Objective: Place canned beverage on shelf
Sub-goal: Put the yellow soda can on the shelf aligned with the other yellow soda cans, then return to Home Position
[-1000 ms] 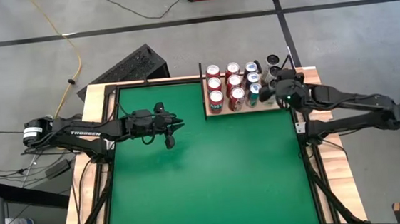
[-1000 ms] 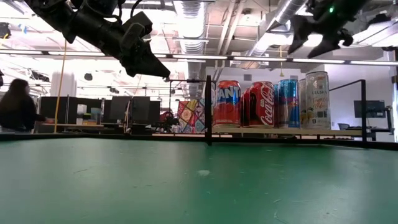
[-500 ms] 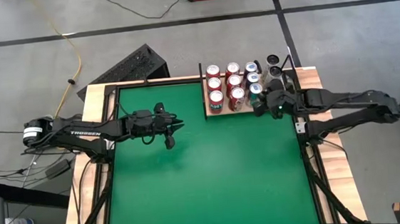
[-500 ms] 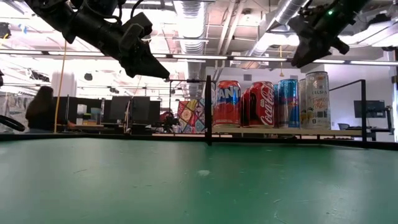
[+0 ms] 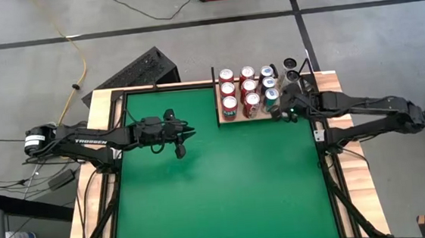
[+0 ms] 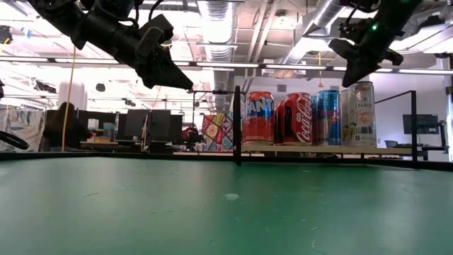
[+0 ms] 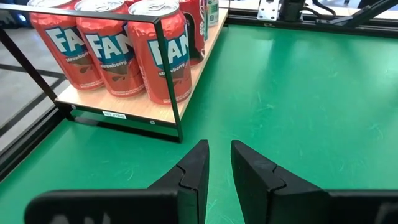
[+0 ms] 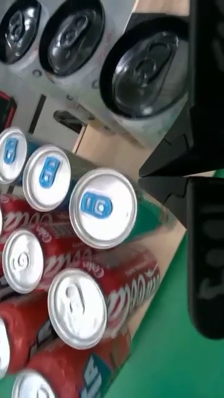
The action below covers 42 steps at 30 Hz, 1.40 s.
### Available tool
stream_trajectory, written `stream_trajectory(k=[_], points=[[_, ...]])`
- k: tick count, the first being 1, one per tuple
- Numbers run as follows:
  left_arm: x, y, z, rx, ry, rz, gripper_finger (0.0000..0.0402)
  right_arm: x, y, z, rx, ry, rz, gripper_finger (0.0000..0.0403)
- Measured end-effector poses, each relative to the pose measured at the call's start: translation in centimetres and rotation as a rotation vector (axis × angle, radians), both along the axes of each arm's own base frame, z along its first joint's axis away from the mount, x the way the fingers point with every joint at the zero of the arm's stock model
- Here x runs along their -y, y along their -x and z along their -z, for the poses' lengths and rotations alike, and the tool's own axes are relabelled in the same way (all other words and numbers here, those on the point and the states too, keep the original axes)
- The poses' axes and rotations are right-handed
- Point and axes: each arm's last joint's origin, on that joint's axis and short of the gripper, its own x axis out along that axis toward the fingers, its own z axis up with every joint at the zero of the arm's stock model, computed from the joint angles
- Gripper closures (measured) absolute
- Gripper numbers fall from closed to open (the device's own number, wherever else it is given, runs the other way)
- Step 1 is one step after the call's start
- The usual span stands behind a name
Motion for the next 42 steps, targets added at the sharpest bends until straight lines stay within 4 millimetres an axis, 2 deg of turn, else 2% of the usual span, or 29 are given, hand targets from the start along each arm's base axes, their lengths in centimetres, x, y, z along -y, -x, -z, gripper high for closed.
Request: stream_trajectory(k=[5, 11, 14, 19, 25, 31, 34, 38, 42], points=[[0.0, 0.0, 0.0, -0.001, -0.003, 0.0, 0.0345, 0.4, 0.2, 0.0, -0.026, 0.005, 0.008, 0.0387], [0.0, 0.0, 0.0, -0.001, -0.002, -0.001, 0.0345, 1.0, 0.8, 0.3, -0.069, -0.01, 0.046, 0.0368], [0.0, 0.0, 0.0, 0.0, 0.0, -0.002, 0.0345, 1.2, 1.0, 0.3, -0.088, -0.016, 0.06, 0.0375], [0.0, 0.0, 0.0, 0.0, 0.0, -0.003, 0.0345, 1.2, 1.0, 0.4, -0.099, -0.013, 0.051, 0.0387], [0.0, 0.0, 0.0, 0.0, 0.0, -0.004, 0.0345, 1.2, 1.0, 0.4, -0.102, -0.012, 0.05, 0.0372], [0.0, 0.0, 0.0, 0.002, 0.003, -0.005, 0.0345, 1.1, 1.1, 0.4, -0.113, -0.015, 0.038, 0.0387], [0.0, 0.0, 0.0, 0.002, 0.003, -0.005, 0.0345, 0.7, 0.8, -0.5, -0.085, -0.027, -0.002, 0.0381], [0.0, 0.1, -0.1, 0.005, 0.002, -0.004, 0.0345, -0.2, 0.6, -2.8, -0.031, -0.057, -0.086, 0.0365], [0.2, 0.6, -0.9, 0.035, 0.01, 0.03, 0.0345, -2.1, 0.0, -4.4, 0.038, -0.15, -0.273, 0.0373]])
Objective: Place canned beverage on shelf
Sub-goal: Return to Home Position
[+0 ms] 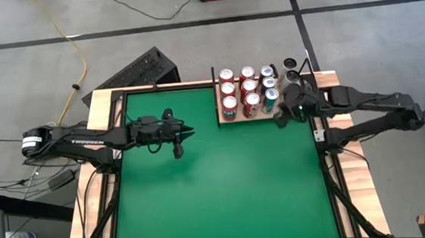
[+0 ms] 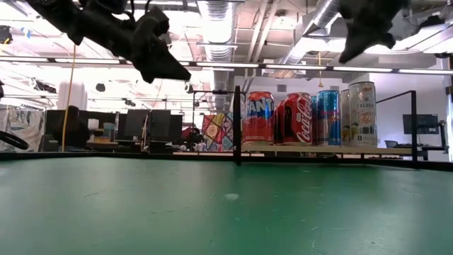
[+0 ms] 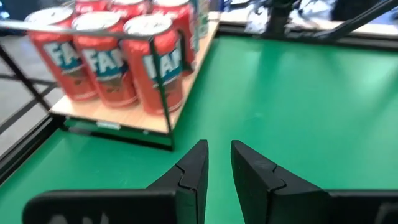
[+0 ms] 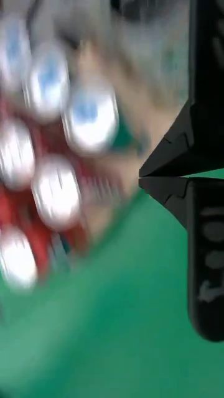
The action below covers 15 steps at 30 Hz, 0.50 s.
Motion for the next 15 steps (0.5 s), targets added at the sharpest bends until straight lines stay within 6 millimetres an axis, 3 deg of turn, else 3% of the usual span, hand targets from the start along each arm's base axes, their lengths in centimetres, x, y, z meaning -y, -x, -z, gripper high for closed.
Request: stream_trajectory(k=[6, 10, 15], points=[[0.6, 2.4, -2.6, 0.087, 0.02, 0.072, 0.0345, -4.4, -1.0, -0.1, 0.077, -0.054, -0.344, 0.0385], [1.2, 4.5, -4.4, 0.161, 0.024, 0.132, 0.0345, -6.9, -1.4, 0.3, 0.286, 0.013, -0.526, 0.0378], [2.1, 6.6, -3.9, 0.28, 0.002, 0.209, 0.0345, -8.0, -1.7, 2.2, 0.498, 0.133, -0.746, 0.0382]])
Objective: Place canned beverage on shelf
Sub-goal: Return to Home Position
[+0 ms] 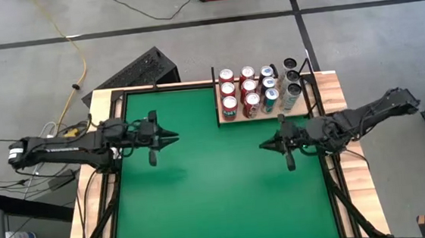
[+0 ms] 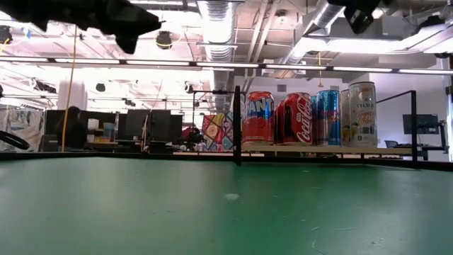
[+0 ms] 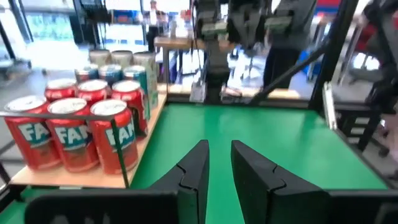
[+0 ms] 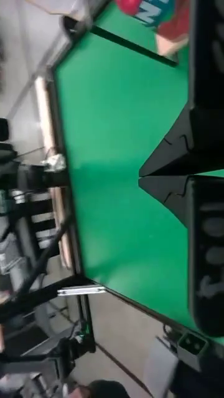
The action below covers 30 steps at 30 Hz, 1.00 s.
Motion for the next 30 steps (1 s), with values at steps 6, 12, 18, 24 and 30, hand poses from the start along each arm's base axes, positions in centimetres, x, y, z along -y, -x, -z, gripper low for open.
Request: stream_trajectory(k=[6, 12, 18, 24, 30], points=[[0.2, 2.4, 3.2, 0.135, 0.033, -0.037, 0.0345, 1.8, 1.6, 3.8, 0.151, -0.006, 0.05, 0.0381], [0.1, 4.1, 6.0, 0.175, 0.065, -0.137, 0.0345, 4.0, 3.6, 7.9, 0.355, -0.078, 0.007, 0.0382], [0.2, 5.0, 7.7, 0.188, 0.082, -0.122, 0.0345, 5.4, 5.0, 12.4, 0.352, -0.179, 0.059, 0.0379], [0.2, 5.3, 8.9, 0.151, 0.147, -0.156, 0.0345, 5.0, 5.1, 13.1, 0.331, -0.182, 0.089, 0.0378], [0.1, 5.3, 9.8, 0.066, 0.151, -0.168, 0.0345, 4.8, 5.2, 14.4, 0.212, -0.106, 0.22, 0.0377]])
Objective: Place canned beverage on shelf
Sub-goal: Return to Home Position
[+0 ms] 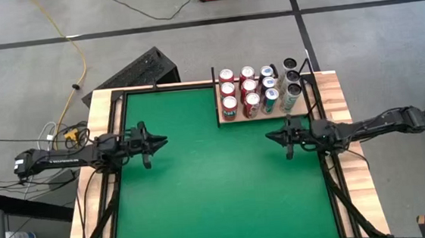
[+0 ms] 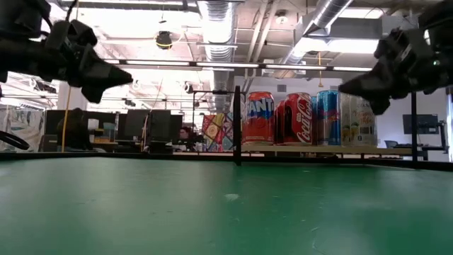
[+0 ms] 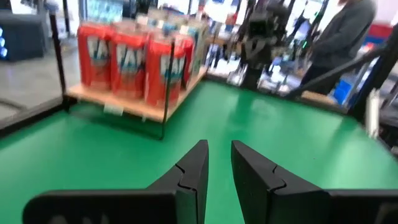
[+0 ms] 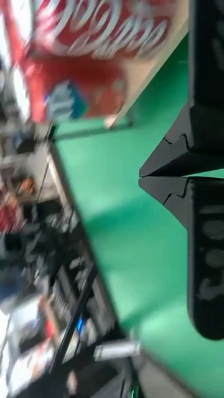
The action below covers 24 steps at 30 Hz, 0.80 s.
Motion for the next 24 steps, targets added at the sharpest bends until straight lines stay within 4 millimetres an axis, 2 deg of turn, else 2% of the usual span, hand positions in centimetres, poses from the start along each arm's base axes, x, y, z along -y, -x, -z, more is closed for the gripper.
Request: stream_trajectory(k=[3, 11, 24], points=[[0.0, 0.0, 0.5, -0.042, 0.029, -0.017, 0.0345, 0.2, 0.1, 0.7, -0.07, 0.007, 0.049, 0.0377], [0.0, 0.0, 0.7, -0.063, 0.052, -0.012, 0.0345, 0.2, 0.3, 1.8, -0.193, 0.012, 0.049, 0.0377], [0.0, 0.3, 2.8, -0.287, 0.054, -0.013, 0.0345, 0.2, 0.6, 2.6, -0.279, 0.016, 0.049, 0.0376]])
